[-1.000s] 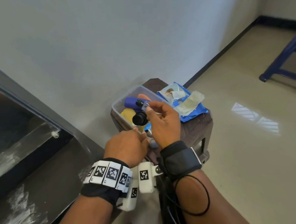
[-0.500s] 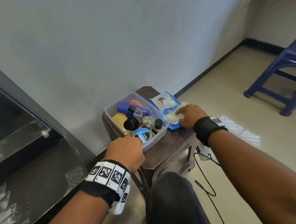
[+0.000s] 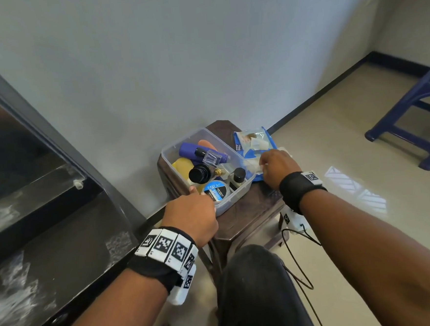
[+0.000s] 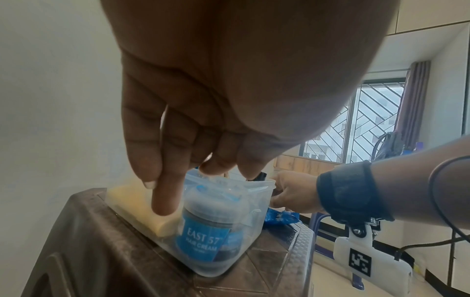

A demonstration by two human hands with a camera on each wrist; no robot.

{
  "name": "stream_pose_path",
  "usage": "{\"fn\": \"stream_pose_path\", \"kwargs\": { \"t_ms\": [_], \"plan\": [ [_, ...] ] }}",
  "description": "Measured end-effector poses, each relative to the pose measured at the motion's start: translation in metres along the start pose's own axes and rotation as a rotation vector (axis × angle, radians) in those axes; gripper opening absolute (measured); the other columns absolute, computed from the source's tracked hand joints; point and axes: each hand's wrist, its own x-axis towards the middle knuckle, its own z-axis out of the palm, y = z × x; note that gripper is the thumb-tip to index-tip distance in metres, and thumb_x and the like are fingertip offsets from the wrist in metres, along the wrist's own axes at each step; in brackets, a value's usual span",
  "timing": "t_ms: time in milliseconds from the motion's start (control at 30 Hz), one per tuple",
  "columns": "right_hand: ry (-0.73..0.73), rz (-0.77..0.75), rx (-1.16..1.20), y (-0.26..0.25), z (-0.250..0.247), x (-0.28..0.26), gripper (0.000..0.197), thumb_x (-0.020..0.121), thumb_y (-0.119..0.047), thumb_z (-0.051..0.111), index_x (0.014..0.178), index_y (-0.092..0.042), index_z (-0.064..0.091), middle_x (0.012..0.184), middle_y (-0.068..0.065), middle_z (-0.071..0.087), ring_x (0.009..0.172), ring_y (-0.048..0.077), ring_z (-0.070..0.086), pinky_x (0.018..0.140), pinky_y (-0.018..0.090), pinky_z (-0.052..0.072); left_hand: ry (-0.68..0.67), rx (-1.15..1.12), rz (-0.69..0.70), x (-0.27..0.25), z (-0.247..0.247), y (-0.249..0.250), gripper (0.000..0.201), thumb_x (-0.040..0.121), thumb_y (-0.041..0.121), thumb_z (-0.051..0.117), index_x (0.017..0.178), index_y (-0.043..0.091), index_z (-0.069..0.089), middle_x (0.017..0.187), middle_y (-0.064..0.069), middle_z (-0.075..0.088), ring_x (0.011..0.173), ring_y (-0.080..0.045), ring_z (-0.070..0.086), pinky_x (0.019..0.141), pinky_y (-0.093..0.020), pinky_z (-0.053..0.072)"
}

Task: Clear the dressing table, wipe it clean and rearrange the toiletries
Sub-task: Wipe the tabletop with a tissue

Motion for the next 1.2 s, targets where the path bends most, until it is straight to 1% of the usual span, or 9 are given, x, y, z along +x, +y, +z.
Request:
{"fn": "stream_pose_path", "kwargs": {
  "t_ms": [100, 233, 367, 533, 667, 767, 833, 1000, 1200],
  "plan": [
    [-0.02, -0.017, 0.038, 0.0, -0.003, -0.004, 0.013, 0.093, -0.017, 0.064, 0.1, -0.014, 0.075, 0.111, 0.006, 0.067, 0.107, 0.025, 0.059, 0.089, 0.031, 0.051, 0.013, 0.007, 0.004, 0.0, 0.001, 0.0, 0.043, 0.108, 0.035, 0.038, 0.143, 0.011, 0.05, 0.154, -0.018, 0.049, 0.114, -0.032, 0.067, 0.088, -0.043, 0.053],
    [-0.145, -0.074, 0.078, -0.001, -0.002, -0.008, 0.019, 0.089, -0.019, 0.068, 0.103, -0.019, 0.082, 0.136, -0.003, 0.064, 0.126, 0.024, 0.055, 0.101, 0.034, 0.047, 0.026, 0.008, 0.011, 0.0, 0.002, 0.0, 0.042, 0.109, 0.035, 0.039, 0.141, 0.012, 0.052, 0.15, -0.018, 0.053, 0.11, -0.03, 0.068, 0.086, -0.041, 0.053],
    [-0.206, -0.006, 0.095, -0.001, 0.001, -0.015, 0.017, 0.09, -0.024, 0.069, 0.104, -0.021, 0.079, 0.109, -0.003, 0.072, 0.102, 0.02, 0.062, 0.089, 0.033, 0.054, 0.03, -0.018, 0.004, 0.0, 0.003, -0.001, 0.044, 0.108, 0.035, 0.04, 0.143, 0.011, 0.051, 0.15, -0.018, 0.054, 0.112, -0.031, 0.067, 0.087, -0.042, 0.053],
    [-0.207, 0.062, 0.168, 0.01, -0.003, -0.025, 0.014, 0.091, -0.02, 0.064, 0.084, -0.014, 0.074, 0.083, 0.006, 0.07, 0.088, 0.026, 0.065, 0.076, 0.036, 0.057, 0.033, -0.038, 0.001, 0.001, 0.004, 0.0, 0.045, 0.108, 0.036, 0.042, 0.144, 0.011, 0.051, 0.152, -0.018, 0.052, 0.114, -0.032, 0.067, 0.089, -0.043, 0.053],
    [-0.006, 0.036, 0.052, 0.018, -0.01, -0.017, 0.024, 0.094, -0.021, 0.059, 0.114, -0.024, 0.072, 0.109, 0.001, 0.067, 0.101, 0.02, 0.061, 0.086, 0.033, 0.053, 0.022, -0.033, -0.001, 0.001, 0.002, 0.002, 0.046, 0.107, 0.034, 0.042, 0.146, 0.01, 0.049, 0.153, -0.02, 0.05, 0.116, -0.033, 0.066, 0.091, -0.044, 0.053],
    [-0.106, -0.06, -0.183, 0.017, -0.012, -0.004, 0.042, 0.096, -0.029, 0.063, 0.137, -0.036, 0.062, 0.131, 0.002, 0.059, 0.121, 0.024, 0.052, 0.097, 0.039, 0.05, 0.028, -0.036, 0.0, 0.001, 0.003, 0.002, 0.045, 0.107, 0.034, 0.042, 0.144, 0.01, 0.051, 0.147, -0.018, 0.056, 0.113, -0.032, 0.066, 0.09, -0.043, 0.053],
    [-0.183, -0.115, -0.308, 0.016, -0.009, 0.004, 0.041, 0.095, -0.035, 0.068, 0.135, -0.038, 0.064, 0.134, 0.0, 0.057, 0.124, 0.025, 0.049, 0.098, 0.038, 0.049, 0.043, -0.042, -0.002, 0.001, 0.004, 0.002, 0.043, 0.107, 0.034, 0.043, 0.141, 0.01, 0.053, 0.14, -0.017, 0.061, 0.11, -0.031, 0.067, 0.088, -0.042, 0.052],
    [-0.121, -0.115, -0.282, 0.014, -0.007, 0.009, 0.023, 0.096, -0.038, 0.067, 0.115, -0.026, 0.074, 0.116, 0.003, 0.064, 0.103, 0.022, 0.058, 0.085, 0.03, 0.052, 0.042, -0.057, -0.009, 0.003, 0.005, 0.003, 0.04, 0.106, 0.035, 0.044, 0.136, 0.011, 0.056, 0.129, -0.013, 0.066, 0.107, -0.028, 0.066, 0.084, -0.04, 0.051],
    [-0.14, -0.117, -0.247, 0.014, -0.007, -0.002, 0.02, 0.098, -0.03, 0.065, 0.118, -0.027, 0.063, 0.116, 0.004, 0.066, 0.099, 0.021, 0.06, 0.082, 0.031, 0.053, 0.045, -0.066, -0.005, 0.002, 0.004, 0.003, 0.039, 0.106, 0.033, 0.045, 0.137, 0.012, 0.056, 0.135, -0.015, 0.063, 0.109, -0.029, 0.067, 0.087, -0.042, 0.053]
  ]
}}
